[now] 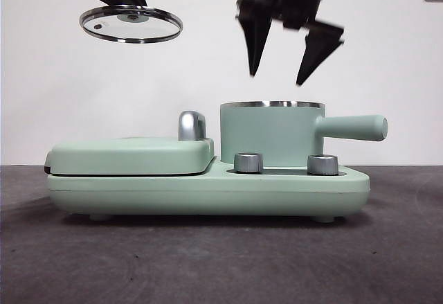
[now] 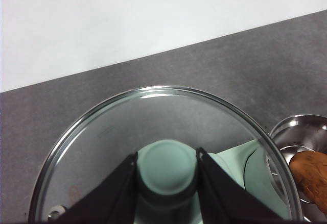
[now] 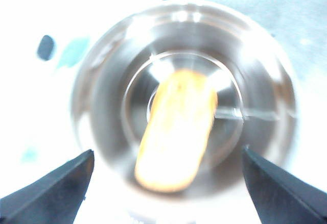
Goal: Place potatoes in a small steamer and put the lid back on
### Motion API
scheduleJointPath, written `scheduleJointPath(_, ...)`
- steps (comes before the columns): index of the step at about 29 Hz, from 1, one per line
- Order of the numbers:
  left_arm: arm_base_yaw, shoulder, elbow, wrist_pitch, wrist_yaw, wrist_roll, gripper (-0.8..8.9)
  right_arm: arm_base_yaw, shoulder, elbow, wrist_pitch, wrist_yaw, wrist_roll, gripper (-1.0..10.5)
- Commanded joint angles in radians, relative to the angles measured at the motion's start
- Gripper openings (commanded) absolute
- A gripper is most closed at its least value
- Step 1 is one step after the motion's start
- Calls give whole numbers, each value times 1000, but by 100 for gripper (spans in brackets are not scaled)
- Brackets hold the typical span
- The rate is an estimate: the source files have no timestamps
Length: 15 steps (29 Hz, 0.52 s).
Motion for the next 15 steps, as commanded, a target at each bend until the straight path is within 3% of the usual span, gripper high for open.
scheduleJointPath(1,-10,5,31,32,0,-20,21,3,-17,43,-84,0,-11,457)
scheduleJointPath(4,-24,5,31,29,0,-24,21,-2,-189,-50,-85,-5,-8,456)
scheduleJointPath(10,-106,5,31,23,0,-24,21,61,-679,-426,-84,9,-46,455)
scheduleJointPath(15,-182,6,31,24,0,-24,21,98,-956,-647,-84,14,-40,451)
